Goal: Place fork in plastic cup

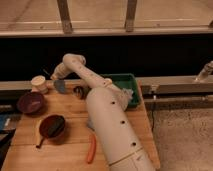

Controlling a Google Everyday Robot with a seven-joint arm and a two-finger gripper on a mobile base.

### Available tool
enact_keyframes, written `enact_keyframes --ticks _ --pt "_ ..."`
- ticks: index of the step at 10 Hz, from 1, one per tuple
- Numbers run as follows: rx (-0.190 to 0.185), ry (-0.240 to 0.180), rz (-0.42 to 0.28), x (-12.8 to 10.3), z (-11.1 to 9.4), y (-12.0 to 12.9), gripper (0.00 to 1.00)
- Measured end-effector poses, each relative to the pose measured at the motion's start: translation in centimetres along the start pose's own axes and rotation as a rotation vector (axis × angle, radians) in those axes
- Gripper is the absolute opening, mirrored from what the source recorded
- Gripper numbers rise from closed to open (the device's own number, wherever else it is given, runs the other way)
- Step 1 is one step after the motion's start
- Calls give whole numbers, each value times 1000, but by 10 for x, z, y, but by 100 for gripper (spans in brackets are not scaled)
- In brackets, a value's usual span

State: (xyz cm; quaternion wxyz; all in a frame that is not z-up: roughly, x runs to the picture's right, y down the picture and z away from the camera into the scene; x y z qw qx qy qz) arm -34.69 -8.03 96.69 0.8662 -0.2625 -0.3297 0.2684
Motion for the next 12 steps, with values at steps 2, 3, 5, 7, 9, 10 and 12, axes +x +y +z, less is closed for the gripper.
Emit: enact_keyframes --ticks 2,3,5,7,9,10,12 --pt "-6 12 -3 1 3 2 0" --pt "-10 22 1 3 5 4 0" --pt "-8 32 7 5 5 7 0" --pt "-11 38 9 8 5 10 0" --pt "-13 39 11 9 6 13 3" --pt "-13 39 12 10 6 14 10" --pt "-14 37 17 12 5 16 29"
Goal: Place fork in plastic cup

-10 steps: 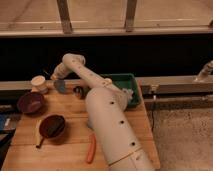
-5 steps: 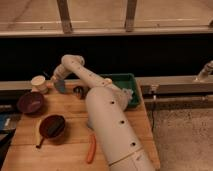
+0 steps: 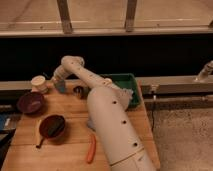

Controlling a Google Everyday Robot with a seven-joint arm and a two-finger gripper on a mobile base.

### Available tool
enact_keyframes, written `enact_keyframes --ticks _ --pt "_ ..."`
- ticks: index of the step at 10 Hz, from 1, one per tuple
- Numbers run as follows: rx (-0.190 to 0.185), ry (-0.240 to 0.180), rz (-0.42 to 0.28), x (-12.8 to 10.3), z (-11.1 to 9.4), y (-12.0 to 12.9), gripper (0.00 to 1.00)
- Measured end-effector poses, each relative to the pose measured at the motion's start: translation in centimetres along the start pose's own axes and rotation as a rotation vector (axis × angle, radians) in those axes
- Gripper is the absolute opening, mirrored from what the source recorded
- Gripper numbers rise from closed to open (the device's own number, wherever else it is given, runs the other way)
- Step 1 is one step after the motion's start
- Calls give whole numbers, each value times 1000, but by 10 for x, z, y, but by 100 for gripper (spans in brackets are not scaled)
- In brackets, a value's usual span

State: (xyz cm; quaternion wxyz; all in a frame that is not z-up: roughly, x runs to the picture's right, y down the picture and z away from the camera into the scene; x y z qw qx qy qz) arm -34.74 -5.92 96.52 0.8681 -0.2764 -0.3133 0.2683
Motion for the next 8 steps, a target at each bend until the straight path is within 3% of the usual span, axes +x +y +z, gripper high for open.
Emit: enact_keyframes --ticks 4,5,8 --pt "-9 -14 3 2 -1 1 70" --pt "-5 -16 2 3 -3 0 75" --pt "20 -36 -7 0 -10 -1 76"
